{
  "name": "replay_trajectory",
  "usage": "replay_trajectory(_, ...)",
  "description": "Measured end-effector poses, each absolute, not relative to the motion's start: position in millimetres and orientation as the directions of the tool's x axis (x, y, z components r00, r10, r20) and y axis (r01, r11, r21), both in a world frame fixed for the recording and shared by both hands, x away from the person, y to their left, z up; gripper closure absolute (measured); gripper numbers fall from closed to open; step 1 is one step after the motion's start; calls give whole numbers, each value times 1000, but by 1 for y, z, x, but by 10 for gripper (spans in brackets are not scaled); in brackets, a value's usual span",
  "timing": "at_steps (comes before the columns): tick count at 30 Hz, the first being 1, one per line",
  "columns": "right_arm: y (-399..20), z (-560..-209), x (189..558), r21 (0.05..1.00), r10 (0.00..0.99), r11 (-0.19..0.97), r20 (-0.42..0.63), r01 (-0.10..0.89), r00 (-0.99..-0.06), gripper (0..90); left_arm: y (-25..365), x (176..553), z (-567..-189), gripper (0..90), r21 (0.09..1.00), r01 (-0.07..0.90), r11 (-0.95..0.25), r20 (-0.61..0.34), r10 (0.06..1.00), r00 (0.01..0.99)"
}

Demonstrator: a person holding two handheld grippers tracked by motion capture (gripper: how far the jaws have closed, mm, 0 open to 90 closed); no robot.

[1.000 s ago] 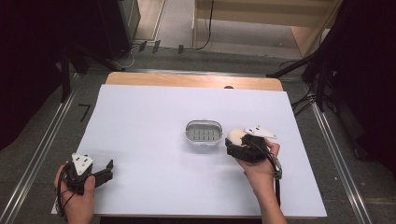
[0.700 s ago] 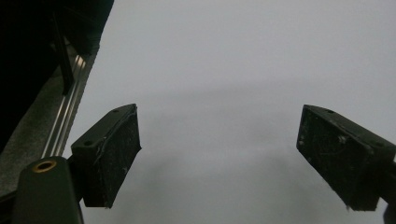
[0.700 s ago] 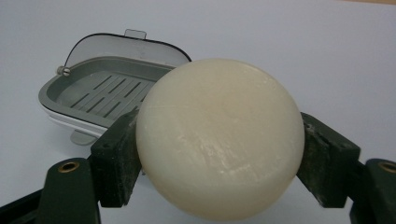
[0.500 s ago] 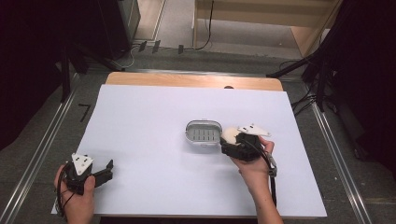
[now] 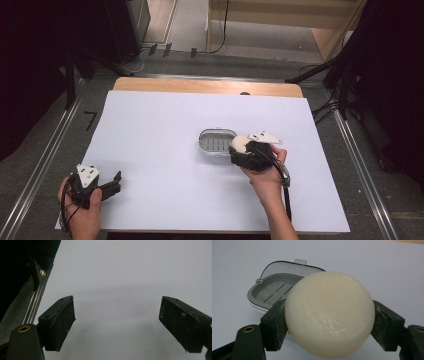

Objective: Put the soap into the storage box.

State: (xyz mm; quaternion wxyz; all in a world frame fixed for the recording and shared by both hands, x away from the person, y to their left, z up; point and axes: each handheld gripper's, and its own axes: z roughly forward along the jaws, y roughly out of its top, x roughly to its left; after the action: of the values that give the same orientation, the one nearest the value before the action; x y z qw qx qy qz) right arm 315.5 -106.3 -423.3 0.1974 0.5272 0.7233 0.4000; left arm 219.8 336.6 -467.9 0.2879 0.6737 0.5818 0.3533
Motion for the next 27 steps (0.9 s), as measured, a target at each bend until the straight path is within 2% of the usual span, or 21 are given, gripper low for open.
replay_trajectory(27,-79,-422,323,781,904,150,139,607,-403,255,337,220,-468,144,797,583,-157,140,987,74)
